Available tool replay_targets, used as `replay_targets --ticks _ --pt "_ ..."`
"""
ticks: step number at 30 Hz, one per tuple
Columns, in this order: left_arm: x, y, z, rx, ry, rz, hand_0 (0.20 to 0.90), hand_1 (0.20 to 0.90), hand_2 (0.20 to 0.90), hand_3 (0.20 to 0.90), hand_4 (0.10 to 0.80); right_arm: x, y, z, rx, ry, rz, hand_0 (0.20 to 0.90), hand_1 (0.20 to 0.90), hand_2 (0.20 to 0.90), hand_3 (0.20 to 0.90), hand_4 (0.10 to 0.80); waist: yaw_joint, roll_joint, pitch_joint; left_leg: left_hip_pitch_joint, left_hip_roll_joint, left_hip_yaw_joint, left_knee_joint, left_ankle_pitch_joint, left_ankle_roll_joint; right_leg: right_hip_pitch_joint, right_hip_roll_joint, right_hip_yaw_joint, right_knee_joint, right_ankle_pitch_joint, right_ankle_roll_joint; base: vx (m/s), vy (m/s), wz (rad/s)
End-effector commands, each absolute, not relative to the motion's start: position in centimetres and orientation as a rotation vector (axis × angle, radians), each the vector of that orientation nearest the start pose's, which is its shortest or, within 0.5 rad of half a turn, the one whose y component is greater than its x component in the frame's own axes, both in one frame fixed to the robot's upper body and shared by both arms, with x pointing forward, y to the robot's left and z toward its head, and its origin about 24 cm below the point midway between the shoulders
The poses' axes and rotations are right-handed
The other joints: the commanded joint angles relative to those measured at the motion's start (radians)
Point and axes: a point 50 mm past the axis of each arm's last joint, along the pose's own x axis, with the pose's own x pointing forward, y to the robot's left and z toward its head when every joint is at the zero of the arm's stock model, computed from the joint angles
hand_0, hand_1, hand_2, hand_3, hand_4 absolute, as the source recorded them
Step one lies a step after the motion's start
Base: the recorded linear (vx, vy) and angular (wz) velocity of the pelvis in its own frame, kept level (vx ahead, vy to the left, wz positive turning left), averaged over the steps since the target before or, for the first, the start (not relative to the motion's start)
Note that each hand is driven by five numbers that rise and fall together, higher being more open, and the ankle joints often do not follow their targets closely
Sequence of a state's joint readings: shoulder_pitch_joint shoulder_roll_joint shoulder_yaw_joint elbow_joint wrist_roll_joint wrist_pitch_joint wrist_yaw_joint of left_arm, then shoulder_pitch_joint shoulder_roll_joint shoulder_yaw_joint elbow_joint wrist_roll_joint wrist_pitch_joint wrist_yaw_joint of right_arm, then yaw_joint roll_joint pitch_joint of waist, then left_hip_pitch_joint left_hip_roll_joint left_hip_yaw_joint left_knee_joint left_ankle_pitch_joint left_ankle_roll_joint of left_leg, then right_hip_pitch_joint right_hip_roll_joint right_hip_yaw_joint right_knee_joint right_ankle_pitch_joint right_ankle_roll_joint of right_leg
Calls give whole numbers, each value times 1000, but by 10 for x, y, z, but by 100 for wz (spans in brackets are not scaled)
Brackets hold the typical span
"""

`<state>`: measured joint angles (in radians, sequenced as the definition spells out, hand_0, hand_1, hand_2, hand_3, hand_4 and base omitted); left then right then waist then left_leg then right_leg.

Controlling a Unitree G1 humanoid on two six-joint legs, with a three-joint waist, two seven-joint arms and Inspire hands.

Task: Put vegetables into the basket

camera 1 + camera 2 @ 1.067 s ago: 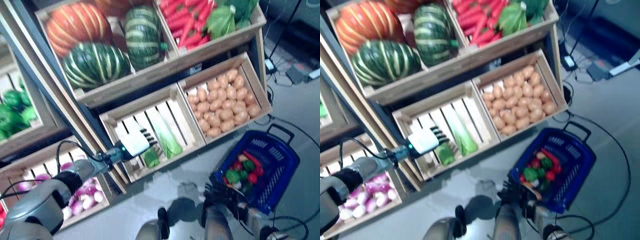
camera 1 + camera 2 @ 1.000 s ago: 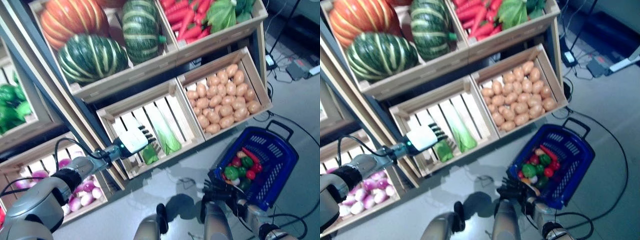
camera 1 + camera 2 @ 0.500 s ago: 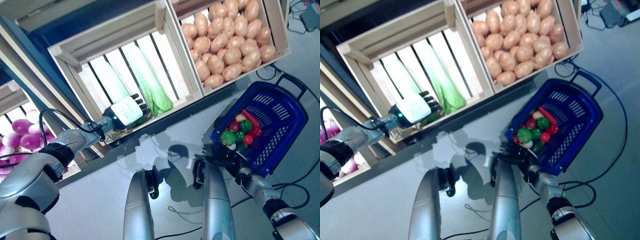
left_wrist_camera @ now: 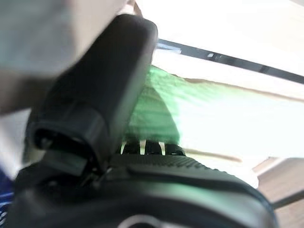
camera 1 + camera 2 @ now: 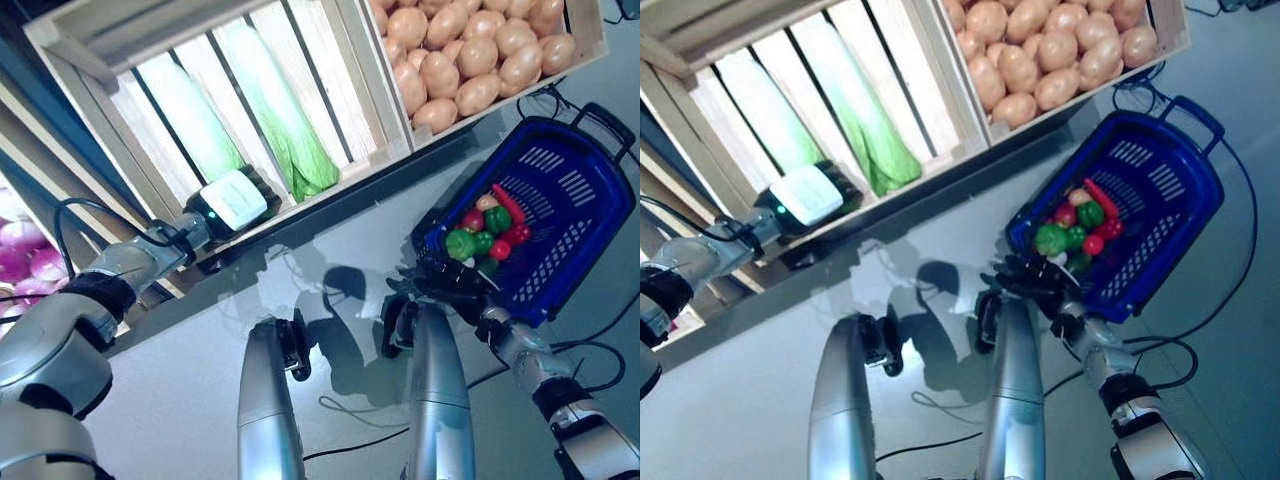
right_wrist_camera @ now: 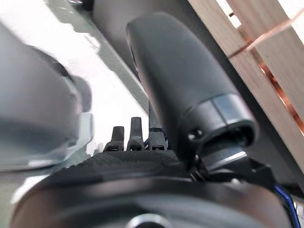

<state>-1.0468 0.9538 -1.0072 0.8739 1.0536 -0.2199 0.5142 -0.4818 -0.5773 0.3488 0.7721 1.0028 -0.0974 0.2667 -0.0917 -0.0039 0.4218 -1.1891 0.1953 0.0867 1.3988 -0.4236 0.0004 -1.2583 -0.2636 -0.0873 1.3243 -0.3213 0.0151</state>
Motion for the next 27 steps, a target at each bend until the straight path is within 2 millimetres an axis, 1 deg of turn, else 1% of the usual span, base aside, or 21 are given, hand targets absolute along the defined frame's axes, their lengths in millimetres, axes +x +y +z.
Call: replay_targets --ticks 1,5,7,11,14,17,18,19,23,27 --pt "364 312 215 2444 -368 72 900 900 900 900 800 321 -297 63 314 72 -20 900 900 900 900 800 10 5 -34 -5 40 -7 -5 -110 2 29 -62 32 9 -81 13 0 0 0" --pt "364 318 230 2503 -356 111 900 900 900 900 800 322 -309 76 333 42 -48 900 900 900 900 800 10 0 -36 -91 47 -25 44 -115 0 -49 -68 34 53 -90 4 12 14 5" --pt "363 320 235 2514 -353 126 900 900 900 900 800 321 -313 77 331 39 -56 900 900 900 900 800 12 -1 -37 -115 47 -30 56 -116 0 -71 -68 35 64 -93 1 31 30 9" --pt "359 328 253 2546 -314 148 900 900 900 900 800 315 -327 82 335 21 -92 900 900 900 900 800 11 -4 -41 -207 53 -48 126 -130 8 -158 -71 41 131 -111 -11 66 48 -15" --pt "358 333 258 2545 -267 165 900 900 900 900 800 312 -334 85 353 1 -114 900 900 900 900 800 8 -4 -41 -237 55 -54 152 -135 12 -185 -71 45 154 -119 -17 50 28 24" --pt "357 340 256 2528 -183 147 900 900 900 900 800 309 -341 89 364 -29 -133 900 900 900 900 800 7 -5 -43 -253 56 -58 165 -140 13 -201 -71 46 165 -124 -21 53 27 -16" --pt "356 341 255 2522 -170 139 669 669 669 669 646 308 -342 89 369 -39 -134 900 900 900 900 800 6 -6 -45 -256 58 -57 166 -141 15 -204 -72 44 165 -124 -22 46 13 -36" --pt "355 342 254 2516 -170 124 300 300 300 300 400 307 -342 90 367 -45 -132 900 900 900 900 800 6 -6 -47 -258 59 -57 168 -142 16 -206 -73 44 167 -125 -23 46 5 -12" --pt "354 341 250 2485 -172 77 300 300 300 300 400 306 -340 92 357 -53 -113 900 900 900 900 800 4 -4 -55 -254 65 -52 166 -143 22 -202 -79 39 165 -127 -25 35 -10 10" --pt "353 338 247 2461 -230 42 300 300 300 300 400 308 -337 93 359 -56 -72 900 900 900 900 800 5 5 -69 -225 65 -41 145 -139 26 -171 -82 30 146 -127 -27 27 -24 -19"
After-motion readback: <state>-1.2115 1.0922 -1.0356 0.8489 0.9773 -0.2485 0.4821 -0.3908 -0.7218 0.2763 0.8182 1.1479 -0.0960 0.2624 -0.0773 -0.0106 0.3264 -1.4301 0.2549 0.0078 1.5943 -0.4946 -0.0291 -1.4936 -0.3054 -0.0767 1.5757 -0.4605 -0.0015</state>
